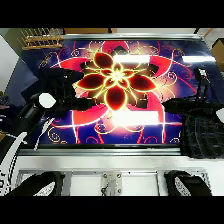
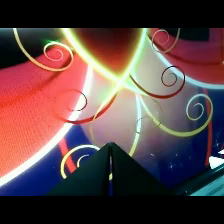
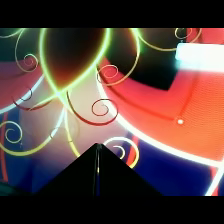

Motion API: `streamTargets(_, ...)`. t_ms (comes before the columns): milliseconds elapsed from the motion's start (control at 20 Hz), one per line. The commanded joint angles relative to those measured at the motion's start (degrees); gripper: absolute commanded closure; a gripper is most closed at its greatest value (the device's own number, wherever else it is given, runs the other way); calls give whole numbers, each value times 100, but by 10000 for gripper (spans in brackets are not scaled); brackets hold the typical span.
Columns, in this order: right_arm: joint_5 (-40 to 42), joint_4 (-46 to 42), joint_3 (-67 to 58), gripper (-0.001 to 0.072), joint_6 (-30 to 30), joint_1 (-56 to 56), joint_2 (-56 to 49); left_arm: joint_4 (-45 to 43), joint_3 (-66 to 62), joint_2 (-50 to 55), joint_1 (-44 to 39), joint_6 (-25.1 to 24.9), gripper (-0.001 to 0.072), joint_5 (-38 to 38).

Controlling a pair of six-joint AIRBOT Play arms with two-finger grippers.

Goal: Fold the clothes and pants, and hang the long-sleeved shirts on hangers.

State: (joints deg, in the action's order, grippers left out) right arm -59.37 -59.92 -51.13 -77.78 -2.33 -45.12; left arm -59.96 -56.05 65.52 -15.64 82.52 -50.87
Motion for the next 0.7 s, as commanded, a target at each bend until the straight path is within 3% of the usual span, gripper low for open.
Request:
streamTargets(0, -2, 0, 2, 691, -2, 4, -2, 0, 2, -4, 4, 0, 701, 2)
streamTargets(600, -4, 0, 2, 691, -2, 4, 0, -63, -2, -4, 7, -9, 681, 149)
streamTargets(650, -2, 0, 2, 691, -2, 4, 0, -385, -68, -7, 70, -72, 268, 273)
